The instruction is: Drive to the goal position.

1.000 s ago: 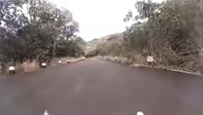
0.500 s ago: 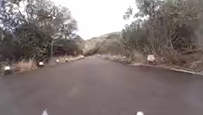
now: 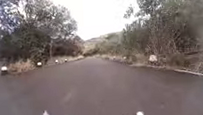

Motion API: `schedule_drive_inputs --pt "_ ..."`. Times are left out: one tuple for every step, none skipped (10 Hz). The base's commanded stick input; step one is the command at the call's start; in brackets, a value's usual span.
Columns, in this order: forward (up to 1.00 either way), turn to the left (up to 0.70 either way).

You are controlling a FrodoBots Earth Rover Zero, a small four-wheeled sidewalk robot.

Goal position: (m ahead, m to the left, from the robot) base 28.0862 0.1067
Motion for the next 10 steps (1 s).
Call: schedule_drive_inputs --pt "0.50 0.00" --pt "0.50 0.00" --pt "0.50 0.00" --pt "0.50 0.00" --pt "0.50 0.00" --pt "0.50 0.00" --pt "0.50 0.00" --pt "0.50 0.00" --pt "0.50 0.00" --pt "0.50 0.00"
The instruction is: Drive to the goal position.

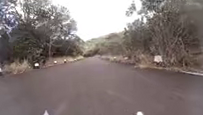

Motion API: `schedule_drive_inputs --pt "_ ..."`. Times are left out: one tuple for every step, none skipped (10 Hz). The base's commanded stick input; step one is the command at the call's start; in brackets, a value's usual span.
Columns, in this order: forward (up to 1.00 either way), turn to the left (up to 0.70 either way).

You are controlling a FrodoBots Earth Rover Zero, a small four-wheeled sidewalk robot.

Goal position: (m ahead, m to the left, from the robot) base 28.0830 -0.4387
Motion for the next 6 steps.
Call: schedule_drive_inputs --pt "0.50 0.00" --pt "0.50 0.00" --pt "0.50 0.00" --pt "0.50 0.00" --pt "0.50 0.00" --pt "0.50 0.00"
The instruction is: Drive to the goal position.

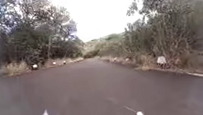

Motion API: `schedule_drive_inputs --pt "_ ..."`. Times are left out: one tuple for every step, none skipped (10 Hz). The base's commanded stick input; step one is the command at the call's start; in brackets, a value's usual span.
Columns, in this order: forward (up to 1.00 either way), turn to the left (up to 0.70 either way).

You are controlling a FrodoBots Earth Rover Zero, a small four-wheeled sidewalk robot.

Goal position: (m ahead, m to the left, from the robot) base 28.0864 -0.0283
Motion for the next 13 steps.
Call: schedule_drive_inputs --pt "0.50 0.00" --pt "0.50 0.00" --pt "0.50 0.00" --pt "0.50 0.00" --pt "0.50 0.00" --pt "0.50 0.00" --pt "0.50 0.00" --pt "0.50 0.00" --pt "0.50 0.00" --pt "0.50 0.00" --pt "0.50 0.00" --pt "0.50 0.00" --pt "0.50 0.00"
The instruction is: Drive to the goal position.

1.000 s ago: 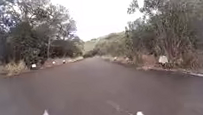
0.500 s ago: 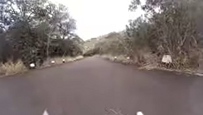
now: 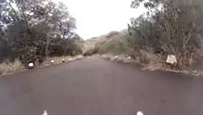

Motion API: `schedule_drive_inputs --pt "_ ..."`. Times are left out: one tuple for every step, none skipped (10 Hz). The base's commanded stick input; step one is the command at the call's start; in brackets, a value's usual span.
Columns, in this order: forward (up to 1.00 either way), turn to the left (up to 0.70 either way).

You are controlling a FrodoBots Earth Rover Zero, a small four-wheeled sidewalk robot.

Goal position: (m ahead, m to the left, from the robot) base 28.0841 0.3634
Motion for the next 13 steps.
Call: schedule_drive_inputs --pt "0.50 0.00" --pt "0.50 0.00" --pt "0.50 0.00" --pt "0.50 0.00" --pt "0.50 0.00" --pt "0.50 0.00" --pt "0.50 0.00" --pt "0.50 0.00" --pt "0.50 0.00" --pt "0.50 0.00" --pt "0.50 0.00" --pt "0.50 0.00" --pt "0.50 0.00"
